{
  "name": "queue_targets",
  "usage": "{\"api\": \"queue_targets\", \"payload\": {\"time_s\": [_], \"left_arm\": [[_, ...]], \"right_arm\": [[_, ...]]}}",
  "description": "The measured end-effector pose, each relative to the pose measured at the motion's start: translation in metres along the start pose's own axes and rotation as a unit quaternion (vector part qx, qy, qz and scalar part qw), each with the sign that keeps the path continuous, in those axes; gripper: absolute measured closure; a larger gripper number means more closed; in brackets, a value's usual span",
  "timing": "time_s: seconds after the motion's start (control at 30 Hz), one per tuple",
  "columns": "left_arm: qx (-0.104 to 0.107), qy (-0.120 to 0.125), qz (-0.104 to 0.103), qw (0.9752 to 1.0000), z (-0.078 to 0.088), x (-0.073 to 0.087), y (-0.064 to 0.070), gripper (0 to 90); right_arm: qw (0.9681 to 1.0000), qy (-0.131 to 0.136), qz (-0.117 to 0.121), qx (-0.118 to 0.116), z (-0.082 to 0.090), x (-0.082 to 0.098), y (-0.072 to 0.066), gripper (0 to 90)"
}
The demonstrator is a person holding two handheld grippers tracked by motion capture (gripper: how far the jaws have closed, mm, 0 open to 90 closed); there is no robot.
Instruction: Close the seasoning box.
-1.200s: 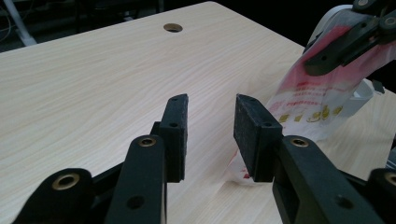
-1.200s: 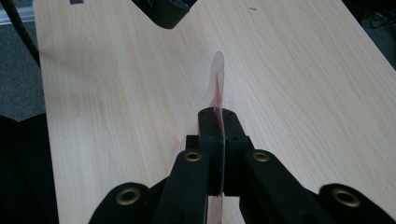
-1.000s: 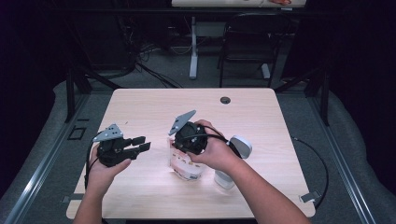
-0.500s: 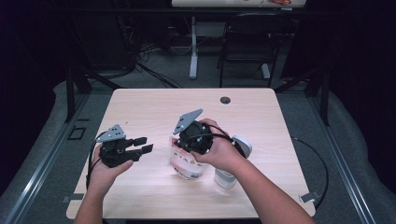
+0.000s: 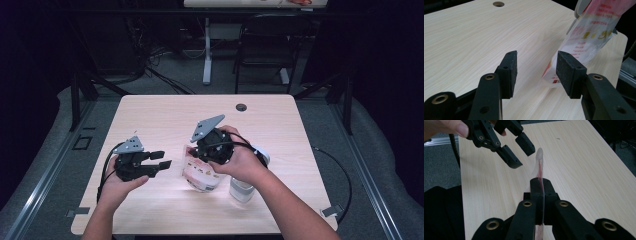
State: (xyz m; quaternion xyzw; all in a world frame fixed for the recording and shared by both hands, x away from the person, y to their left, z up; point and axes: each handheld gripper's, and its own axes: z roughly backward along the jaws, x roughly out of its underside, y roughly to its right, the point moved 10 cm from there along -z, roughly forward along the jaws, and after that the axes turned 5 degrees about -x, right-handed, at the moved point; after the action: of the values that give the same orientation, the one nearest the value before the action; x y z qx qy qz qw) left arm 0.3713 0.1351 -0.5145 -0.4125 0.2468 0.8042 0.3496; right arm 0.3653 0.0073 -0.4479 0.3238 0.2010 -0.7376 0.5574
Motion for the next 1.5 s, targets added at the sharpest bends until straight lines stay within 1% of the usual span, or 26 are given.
{"api": "queue_targets", "payload": {"time_s": [0.17,0.23,0.27,0.43,0.47,0.53,0.57,0.6,0.63,0.73,0.77,0.97,1.0,1.13,1.2,1.3,1.4,1.5], "left_arm": [[0.021,0.006,0.001,0.9998,-0.004,0.0,0.006,50.3],[0.024,0.007,-0.001,0.9997,-0.005,0.0,0.007,50.3],[0.03,0.007,-0.006,0.9995,-0.007,0.0,0.01,50.2],[0.041,0.007,-0.02,0.9989,-0.012,0.0,0.018,49.8],[0.043,0.007,-0.023,0.9988,-0.013,0.001,0.02,49.3],[0.045,0.005,-0.026,0.9986,-0.016,0.001,0.022,49.1],[0.049,0.006,-0.025,0.9984,-0.017,0.001,0.023,48.9],[0.051,0.004,-0.026,0.9983,-0.018,0.002,0.024,48.4],[0.051,0.001,-0.027,0.9983,-0.02,0.003,0.025,48.3],[0.056,0.003,-0.033,0.9979,-0.023,0.003,0.029,47.8],[0.06,0.005,-0.03,0.9977,-0.024,0.002,0.031,47.4],[0.068,-0.001,-0.037,0.997,-0.03,0.005,0.036,46.2],[0.071,-0.004,-0.037,0.9968,-0.032,0.006,0.039,46.1],[0.078,-0.005,-0.043,0.996,-0.036,0.008,0.043,46.0],[0.08,-0.003,-0.042,0.9959,-0.038,0.008,0.045,46.2],[0.084,-0.004,-0.042,0.9955,-0.041,0.009,0.047,46.9],[0.088,-0.01,-0.046,0.995,-0.044,0.011,0.05,47.2],[0.095,-0.011,-0.049,0.9942,-0.047,0.012,0.053,46.9]], "right_arm": [[1.0,0.008,0.003,-0.002,0.005,-0.002,-0.003,90.0],[1.0,0.008,0.005,-0.001,0.007,-0.002,-0.003,90.0],[0.9999,0.008,0.007,-0.003,0.008,-0.001,-0.003,90.0],[0.9999,0.013,0.001,-0.002,0.013,-0.001,-0.001,90.0],[0.9999,0.013,0.004,-0.001,0.014,-0.001,-0.001,90.0],[0.9999,0.013,0.004,0.0,0.016,0.0,-0.001,90.0],[0.9999,0.015,0.003,-0.001,0.017,0.0,-0.001,90.0],[0.9999,0.012,0.005,0.001,0.019,0.0,-0.001,90.0],[0.9999,0.015,0.004,0.001,0.019,-0.001,-0.001,90.0],[0.9999,0.014,0.007,0.001,0.022,-0.001,-0.001,90.0],[0.9999,0.015,0.008,0.0,0.024,-0.001,-0.001,90.0],[0.9997,0.021,0.011,-0.003,0.028,-0.004,-0.003,90.0],[0.9997,0.018,0.014,-0.005,0.029,-0.003,-0.004,90.0],[0.9997,0.02,0.017,-0.005,0.031,-0.005,-0.006,90.0],[0.9995,0.024,0.018,-0.005,0.032,-0.006,-0.006,90.0],[0.9995,0.023,0.02,-0.005,0.033,-0.006,-0.007,90.0],[0.9995,0.022,0.022,-0.006,0.034,-0.006,-0.007,90.0],[0.9995,0.024,0.021,-0.006,0.034,-0.006,-0.007,90.0]]}}
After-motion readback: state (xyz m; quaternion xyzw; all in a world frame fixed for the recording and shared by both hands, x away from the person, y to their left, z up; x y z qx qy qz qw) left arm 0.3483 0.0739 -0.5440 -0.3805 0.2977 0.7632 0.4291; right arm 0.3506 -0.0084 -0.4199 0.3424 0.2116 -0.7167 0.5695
